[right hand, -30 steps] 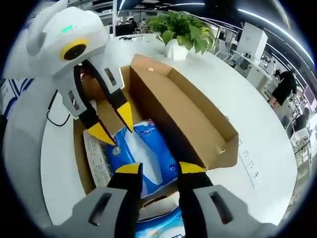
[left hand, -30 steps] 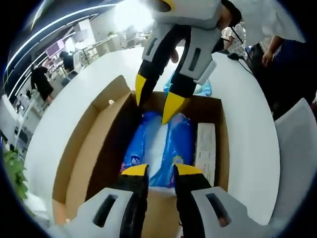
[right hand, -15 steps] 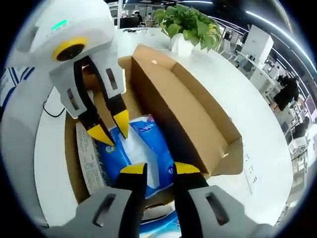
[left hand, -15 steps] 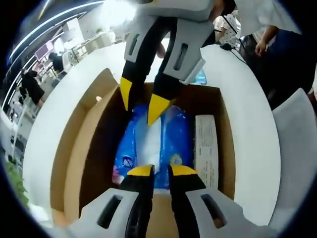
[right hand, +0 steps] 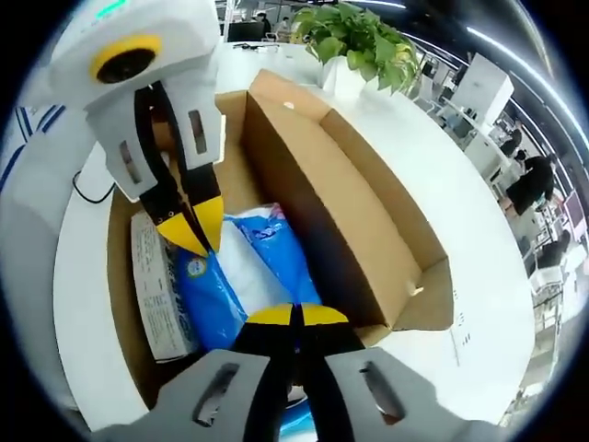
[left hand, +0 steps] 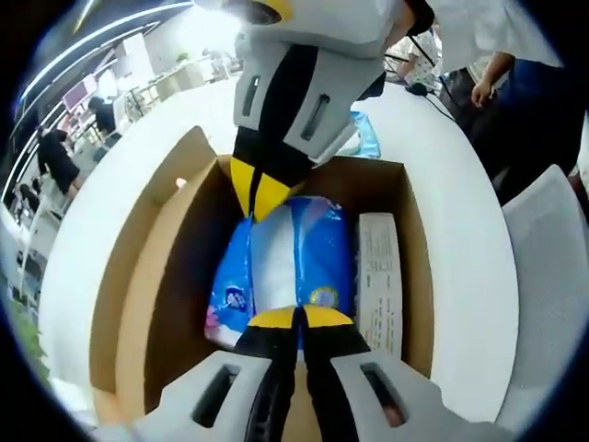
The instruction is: Operate the shoe box by opening the lid, removing the specified soft item, and placing it in the target area until the item is outside and the box remains undamaged.
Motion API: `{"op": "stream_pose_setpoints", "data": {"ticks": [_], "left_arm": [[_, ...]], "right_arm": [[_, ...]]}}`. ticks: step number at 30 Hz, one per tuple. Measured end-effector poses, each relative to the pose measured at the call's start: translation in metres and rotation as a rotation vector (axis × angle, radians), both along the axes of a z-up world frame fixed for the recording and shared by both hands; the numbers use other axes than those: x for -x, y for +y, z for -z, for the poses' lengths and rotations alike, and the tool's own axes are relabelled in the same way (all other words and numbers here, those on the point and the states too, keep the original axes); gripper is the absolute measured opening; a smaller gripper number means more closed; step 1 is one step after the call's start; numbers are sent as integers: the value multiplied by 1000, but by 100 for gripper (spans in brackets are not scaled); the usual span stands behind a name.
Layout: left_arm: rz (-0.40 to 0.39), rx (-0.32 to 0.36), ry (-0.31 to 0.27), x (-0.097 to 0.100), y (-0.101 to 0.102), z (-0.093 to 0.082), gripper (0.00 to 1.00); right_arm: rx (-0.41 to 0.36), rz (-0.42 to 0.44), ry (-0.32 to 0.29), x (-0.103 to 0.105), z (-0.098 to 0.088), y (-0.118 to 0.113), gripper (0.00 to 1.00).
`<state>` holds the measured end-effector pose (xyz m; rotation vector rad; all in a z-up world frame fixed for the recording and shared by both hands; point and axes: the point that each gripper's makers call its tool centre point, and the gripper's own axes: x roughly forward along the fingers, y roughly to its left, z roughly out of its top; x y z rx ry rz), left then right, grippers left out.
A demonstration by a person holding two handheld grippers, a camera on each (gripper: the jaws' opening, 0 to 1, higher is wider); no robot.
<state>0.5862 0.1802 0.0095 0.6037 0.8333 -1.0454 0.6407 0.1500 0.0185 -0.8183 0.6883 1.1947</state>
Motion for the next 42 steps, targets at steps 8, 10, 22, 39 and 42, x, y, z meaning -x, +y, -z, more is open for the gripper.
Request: {"op": "stream_pose_setpoints", "data": {"ticks": [8, 10, 22, 39, 42], "left_arm": [[-10, 20, -31, -1, 3, -9, 0], [-8, 23, -36, 0, 3, -12, 0], [-11, 20, -85, 3, 12, -31, 0], [4, 2, -148, 1, 17, -62, 0], [12, 1, -160, 1, 14, -69, 0]], "right_arm": [[-27, 6, -5, -2, -10, 3, 0], [-30, 7, -4, -2, -11, 4, 0], [-61, -7, -34, -1, -30, 15, 0], [-92, -9, -71, -8, -58, 21, 0], [-97, -5, -80, -8, -64, 19, 0]]}}
